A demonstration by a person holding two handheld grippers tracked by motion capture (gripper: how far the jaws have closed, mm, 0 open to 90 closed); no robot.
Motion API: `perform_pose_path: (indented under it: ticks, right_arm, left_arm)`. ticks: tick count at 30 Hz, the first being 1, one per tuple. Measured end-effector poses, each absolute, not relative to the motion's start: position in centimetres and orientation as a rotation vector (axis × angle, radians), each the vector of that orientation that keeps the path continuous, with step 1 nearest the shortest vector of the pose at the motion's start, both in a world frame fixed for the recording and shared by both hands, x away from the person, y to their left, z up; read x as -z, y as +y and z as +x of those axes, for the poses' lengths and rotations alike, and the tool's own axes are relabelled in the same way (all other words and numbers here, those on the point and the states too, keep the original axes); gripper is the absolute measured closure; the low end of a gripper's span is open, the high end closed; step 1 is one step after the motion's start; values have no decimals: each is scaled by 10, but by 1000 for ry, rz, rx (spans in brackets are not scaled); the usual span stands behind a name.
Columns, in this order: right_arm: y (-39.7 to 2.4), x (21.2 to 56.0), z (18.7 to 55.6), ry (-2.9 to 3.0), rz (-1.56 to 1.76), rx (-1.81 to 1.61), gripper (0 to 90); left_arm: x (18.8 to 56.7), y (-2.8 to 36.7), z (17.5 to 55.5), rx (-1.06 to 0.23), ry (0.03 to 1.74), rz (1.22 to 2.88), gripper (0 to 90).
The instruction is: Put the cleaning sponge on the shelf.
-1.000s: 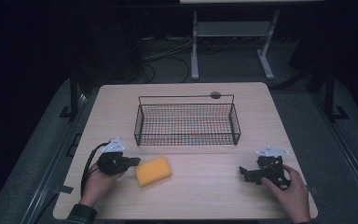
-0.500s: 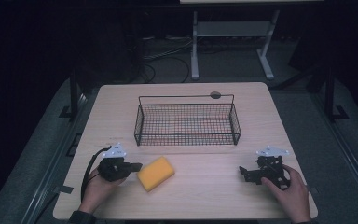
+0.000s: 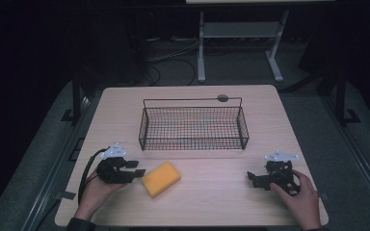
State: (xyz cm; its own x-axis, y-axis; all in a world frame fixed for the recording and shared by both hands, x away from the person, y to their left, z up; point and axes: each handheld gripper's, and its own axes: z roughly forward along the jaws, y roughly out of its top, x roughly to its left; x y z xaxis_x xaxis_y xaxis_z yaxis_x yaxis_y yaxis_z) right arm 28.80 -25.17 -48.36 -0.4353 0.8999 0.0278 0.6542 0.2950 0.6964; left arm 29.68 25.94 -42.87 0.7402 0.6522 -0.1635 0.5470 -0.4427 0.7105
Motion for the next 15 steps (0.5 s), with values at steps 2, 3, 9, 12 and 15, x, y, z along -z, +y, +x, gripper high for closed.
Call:
perform_pose_path:
  ticks: [2, 3, 9, 12, 15]
  right_arm:
    - [-252, 484, 288, 2200, 1395, -914, 0]
    - [-252, 484, 288, 2200, 1396, -914, 0]
    - [-252, 484, 288, 2200, 1396, -914, 0]
    - [-252, 484, 288, 2200, 1396, -914, 0]
    - [-252, 484, 288, 2200, 1396, -914, 0]
  left_arm:
    - [428, 257, 297, -168, 905, 2170, 414]
    - [425, 256, 298, -166, 900, 2190, 345]
    - [416, 248, 300, -138, 913, 2236, 185]
    - [414, 244, 300, -130, 919, 2258, 162]
    - [412, 237, 300, -129, 933, 2297, 108]
